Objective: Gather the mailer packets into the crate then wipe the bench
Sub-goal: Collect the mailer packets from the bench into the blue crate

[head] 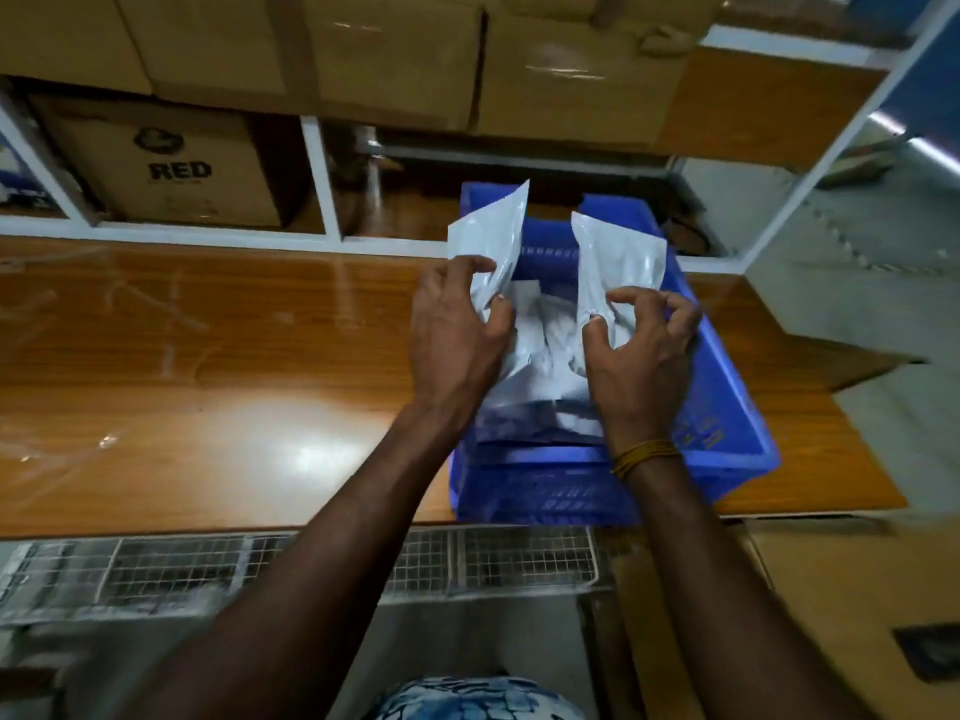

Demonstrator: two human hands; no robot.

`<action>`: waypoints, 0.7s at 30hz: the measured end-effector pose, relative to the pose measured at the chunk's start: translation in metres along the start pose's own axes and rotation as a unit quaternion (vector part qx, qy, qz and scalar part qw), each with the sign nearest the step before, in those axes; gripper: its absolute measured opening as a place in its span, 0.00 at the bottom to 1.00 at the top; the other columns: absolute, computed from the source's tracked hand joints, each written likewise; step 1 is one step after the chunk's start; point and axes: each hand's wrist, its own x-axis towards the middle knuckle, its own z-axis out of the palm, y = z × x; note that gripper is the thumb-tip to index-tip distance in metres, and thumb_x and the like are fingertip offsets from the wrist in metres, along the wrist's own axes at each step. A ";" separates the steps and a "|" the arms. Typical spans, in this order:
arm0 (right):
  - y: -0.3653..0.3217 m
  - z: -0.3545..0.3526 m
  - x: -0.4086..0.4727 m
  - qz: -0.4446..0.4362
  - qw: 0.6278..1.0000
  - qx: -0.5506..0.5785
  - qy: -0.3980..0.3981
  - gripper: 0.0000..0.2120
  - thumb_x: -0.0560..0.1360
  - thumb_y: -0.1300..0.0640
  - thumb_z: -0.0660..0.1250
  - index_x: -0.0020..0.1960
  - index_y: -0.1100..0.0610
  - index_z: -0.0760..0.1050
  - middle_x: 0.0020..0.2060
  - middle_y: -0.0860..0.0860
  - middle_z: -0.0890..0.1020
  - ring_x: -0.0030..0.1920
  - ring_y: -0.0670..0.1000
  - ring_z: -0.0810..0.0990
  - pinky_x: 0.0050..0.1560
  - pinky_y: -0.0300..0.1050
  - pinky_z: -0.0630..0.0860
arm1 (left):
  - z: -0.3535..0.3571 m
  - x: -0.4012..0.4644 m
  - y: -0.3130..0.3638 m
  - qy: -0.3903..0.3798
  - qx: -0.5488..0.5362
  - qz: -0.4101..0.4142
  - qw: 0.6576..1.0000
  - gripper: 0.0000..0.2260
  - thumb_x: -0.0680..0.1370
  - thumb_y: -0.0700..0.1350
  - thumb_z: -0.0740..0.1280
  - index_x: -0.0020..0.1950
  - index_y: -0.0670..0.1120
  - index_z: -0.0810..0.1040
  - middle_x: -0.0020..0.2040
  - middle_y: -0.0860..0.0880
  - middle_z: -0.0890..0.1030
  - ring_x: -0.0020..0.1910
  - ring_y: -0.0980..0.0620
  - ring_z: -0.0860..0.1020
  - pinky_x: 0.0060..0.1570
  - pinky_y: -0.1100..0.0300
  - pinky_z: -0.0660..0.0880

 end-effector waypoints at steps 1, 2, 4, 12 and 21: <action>0.011 0.001 0.009 0.006 1.000 -0.011 -0.005 0.13 0.71 0.50 0.67 0.55 0.49 0.78 0.59 0.54 0.72 0.59 0.58 0.74 0.52 0.49 0.73 | 0.013 0.005 0.008 -0.011 0.013 -0.004 1.000 0.17 0.75 0.48 0.68 0.64 0.52 0.75 0.63 0.46 0.72 0.61 0.50 0.71 0.52 0.62 0.66; 0.021 0.003 0.018 0.013 1.000 -0.024 -0.012 0.13 0.72 0.50 0.66 0.56 0.48 0.77 0.59 0.54 0.71 0.58 0.58 0.73 0.50 0.50 0.73 | 0.027 0.009 0.014 -0.024 0.027 -0.008 0.999 0.17 0.75 0.49 0.67 0.64 0.53 0.75 0.64 0.46 0.72 0.61 0.48 0.72 0.53 0.60 0.69; 0.039 0.011 0.034 0.025 0.998 -0.051 -0.032 0.13 0.72 0.50 0.66 0.56 0.48 0.76 0.59 0.54 0.71 0.58 0.59 0.73 0.48 0.52 0.73 | 0.053 0.018 0.023 -0.052 0.061 -0.028 0.996 0.17 0.75 0.49 0.66 0.64 0.52 0.75 0.65 0.45 0.72 0.62 0.45 0.72 0.56 0.53 0.73; 0.063 0.068 0.052 0.072 0.964 -0.089 -0.240 0.16 0.73 0.49 0.67 0.60 0.50 0.75 0.63 0.58 0.68 0.63 0.63 0.71 0.60 0.58 0.71 | 0.114 0.031 0.001 -0.145 0.226 -0.104 0.958 0.17 0.76 0.50 0.64 0.64 0.47 0.77 0.67 0.40 0.69 0.64 0.36 0.70 0.60 0.44 0.71; 0.076 0.066 0.065 0.062 0.924 -0.083 -0.369 0.24 0.75 0.42 0.67 0.68 0.49 0.73 0.70 0.60 0.68 0.70 0.64 0.66 0.70 0.62 0.65 | 0.100 0.029 -0.002 -0.209 0.235 -0.104 0.943 0.23 0.76 0.57 0.67 0.69 0.49 0.74 0.69 0.40 0.69 0.67 0.37 0.70 0.64 0.44 0.70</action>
